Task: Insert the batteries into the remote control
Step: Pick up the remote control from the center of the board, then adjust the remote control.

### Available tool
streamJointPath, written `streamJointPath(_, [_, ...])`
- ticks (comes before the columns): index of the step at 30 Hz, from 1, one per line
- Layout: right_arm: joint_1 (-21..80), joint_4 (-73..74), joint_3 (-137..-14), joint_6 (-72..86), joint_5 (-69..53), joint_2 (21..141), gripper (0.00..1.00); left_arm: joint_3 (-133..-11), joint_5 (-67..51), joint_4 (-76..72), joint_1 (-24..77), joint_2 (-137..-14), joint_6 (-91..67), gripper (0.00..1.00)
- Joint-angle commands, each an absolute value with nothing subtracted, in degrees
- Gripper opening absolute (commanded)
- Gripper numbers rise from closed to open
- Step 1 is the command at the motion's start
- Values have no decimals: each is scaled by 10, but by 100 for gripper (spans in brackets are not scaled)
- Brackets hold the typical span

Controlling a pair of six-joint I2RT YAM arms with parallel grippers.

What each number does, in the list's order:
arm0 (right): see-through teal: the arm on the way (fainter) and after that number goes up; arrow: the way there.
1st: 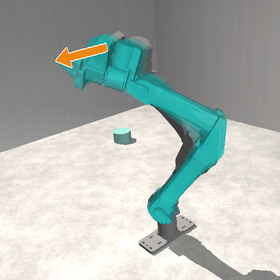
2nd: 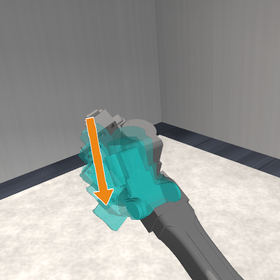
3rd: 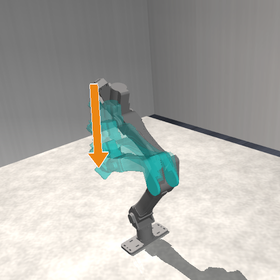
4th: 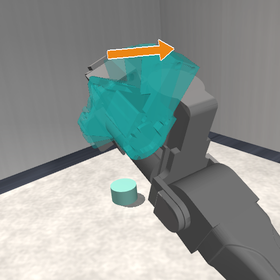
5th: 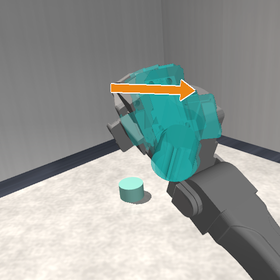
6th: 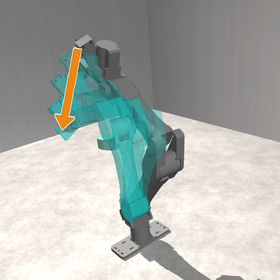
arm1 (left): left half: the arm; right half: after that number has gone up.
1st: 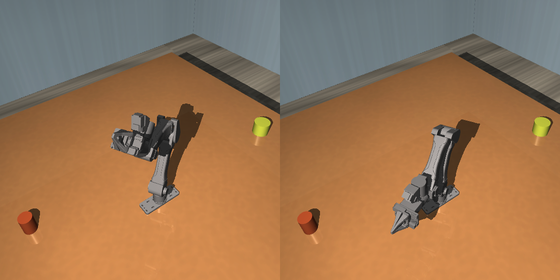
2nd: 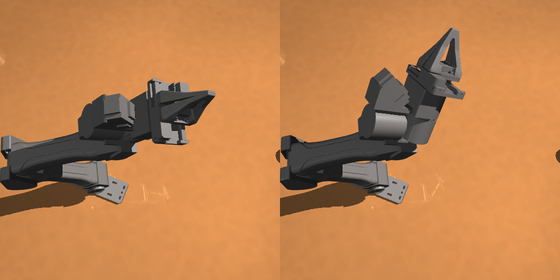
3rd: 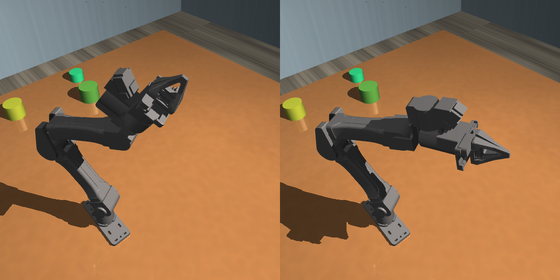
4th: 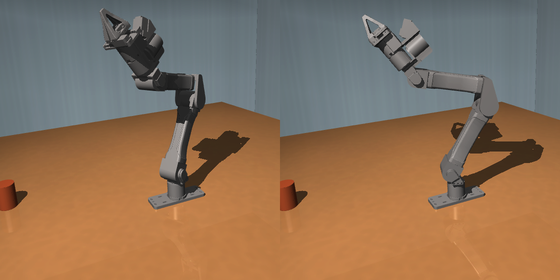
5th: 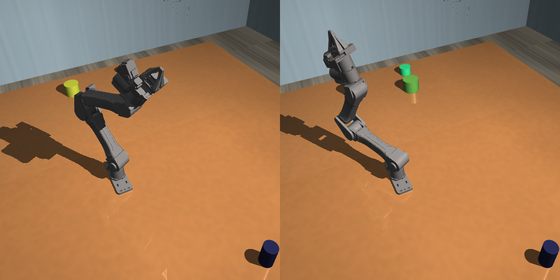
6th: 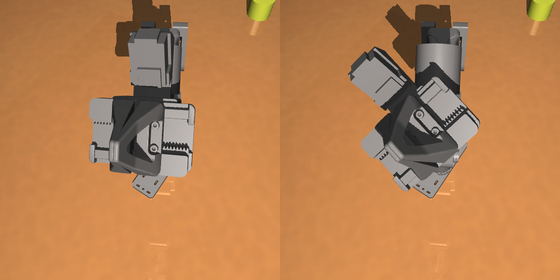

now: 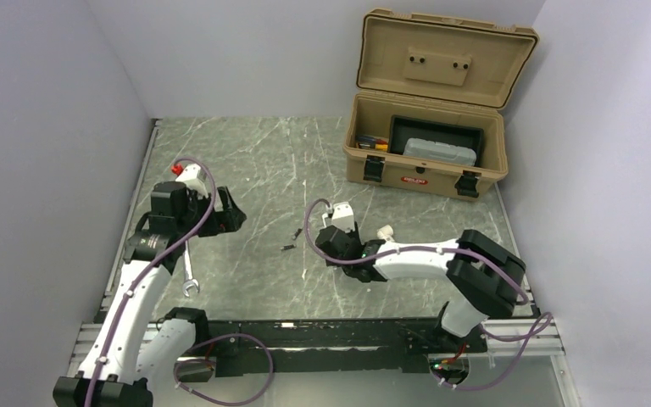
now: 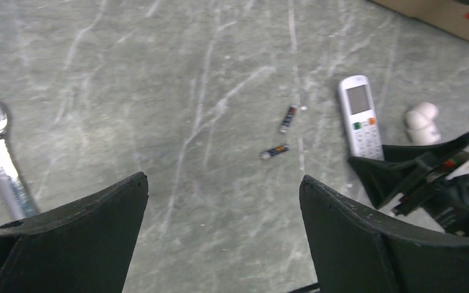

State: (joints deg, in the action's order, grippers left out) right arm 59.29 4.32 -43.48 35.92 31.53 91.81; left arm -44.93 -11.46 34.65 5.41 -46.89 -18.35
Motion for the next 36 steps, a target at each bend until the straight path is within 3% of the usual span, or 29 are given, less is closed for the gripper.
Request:
streamJointPath(1, [634,7,-422,270,370,849,1,-497,-181,312,88,-467,-263,97])
streamJointPath(7, [702,-61,-384,182,378,752,0,-510,-122,265,229,-480,-380,96])
streamJointPath(14, [710,-76,-358,204,297,612,0,-422,-104,140,295,-445,-467,96])
streamJointPath(25, [710,-72,-391,243,232,625,0,-376,-69,-39,392,-456,-513,97])
streamJointPath(36, [708,-98,-366,284,220,573,0,-367,-74,-48,401,-462,-496,97])
